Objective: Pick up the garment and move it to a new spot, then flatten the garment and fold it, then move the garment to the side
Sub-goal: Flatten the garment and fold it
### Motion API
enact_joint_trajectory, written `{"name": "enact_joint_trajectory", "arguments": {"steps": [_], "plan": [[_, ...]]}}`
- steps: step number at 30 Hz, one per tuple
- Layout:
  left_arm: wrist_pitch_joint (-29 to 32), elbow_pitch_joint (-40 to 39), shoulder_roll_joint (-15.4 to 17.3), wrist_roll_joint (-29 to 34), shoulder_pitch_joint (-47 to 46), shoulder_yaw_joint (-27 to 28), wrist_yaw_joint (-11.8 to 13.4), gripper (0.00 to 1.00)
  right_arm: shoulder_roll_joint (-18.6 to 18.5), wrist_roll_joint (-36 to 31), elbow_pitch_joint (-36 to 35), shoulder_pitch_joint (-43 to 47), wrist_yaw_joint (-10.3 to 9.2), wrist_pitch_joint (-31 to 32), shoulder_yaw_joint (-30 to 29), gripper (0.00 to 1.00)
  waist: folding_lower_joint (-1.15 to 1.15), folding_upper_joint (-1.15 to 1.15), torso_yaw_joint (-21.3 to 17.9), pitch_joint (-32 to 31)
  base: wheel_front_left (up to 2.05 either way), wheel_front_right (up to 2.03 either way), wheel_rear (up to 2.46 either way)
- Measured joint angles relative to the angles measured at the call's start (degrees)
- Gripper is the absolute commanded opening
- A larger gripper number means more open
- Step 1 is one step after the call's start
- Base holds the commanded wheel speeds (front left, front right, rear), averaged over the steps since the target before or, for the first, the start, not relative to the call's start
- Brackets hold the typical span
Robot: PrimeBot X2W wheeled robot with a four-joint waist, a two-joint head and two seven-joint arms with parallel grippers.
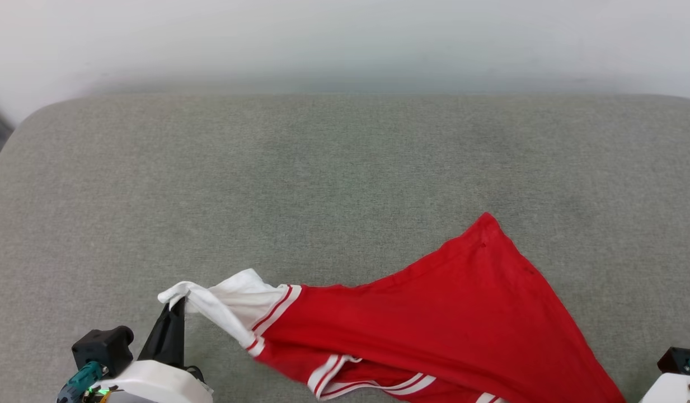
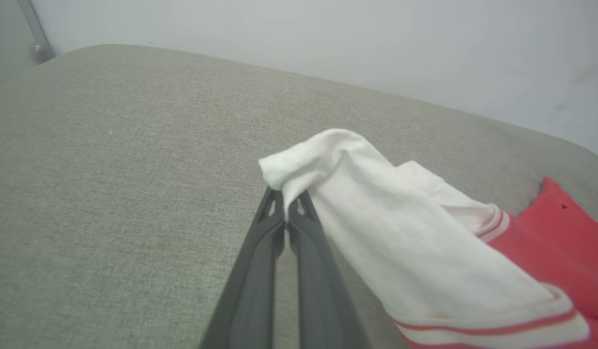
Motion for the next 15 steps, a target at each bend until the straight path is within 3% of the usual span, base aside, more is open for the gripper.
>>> {"name": "enact_joint_trajectory", "arguments": {"steps": [1,2,6,10,15], "plan": [[0.12,-0.12,0.09,-0.02,0.01,0.0,0.15,0.0,0.79,0.08,-0.04,0.66,0.0,-0.82,-0.07,0.13,0.0,0.0,-0.29,-0.09,0.0,0.0,0.0],[0.18,-0.31,0.21,-0.04,0.01,0.01,0.18,0.0,1.33,0.07,-0.08,0.85,0.0,-1.75,-0.19,1.0,0.0,0.0,-0.54,-0.12,0.0,0.0,0.0],[0.68,-1.14,0.49,-0.04,-0.03,-0.05,0.31,0.0,2.26,-0.05,-1.2,-0.58,-0.01,-10.57,0.37,1.0,0.0,0.0,-0.96,0.36,0.0,0.0,0.0],[1.15,-2.05,0.75,0.0,-0.46,-0.42,0.4,0.0,2.15,-1.0,-0.94,-5.83,0.0,-26.4,0.8,1.0,0.0,0.0,-0.72,1.05,0.0,0.0,0.0],[1.79,-2.97,0.71,0.44,-2.13,-1.24,0.19,0.0,2.5,-1.4,4.49,-12.26,-0.01,-42.24,1.68,1.0,0.0,0.0,0.59,2.04,0.0,0.0,0.0]]}}
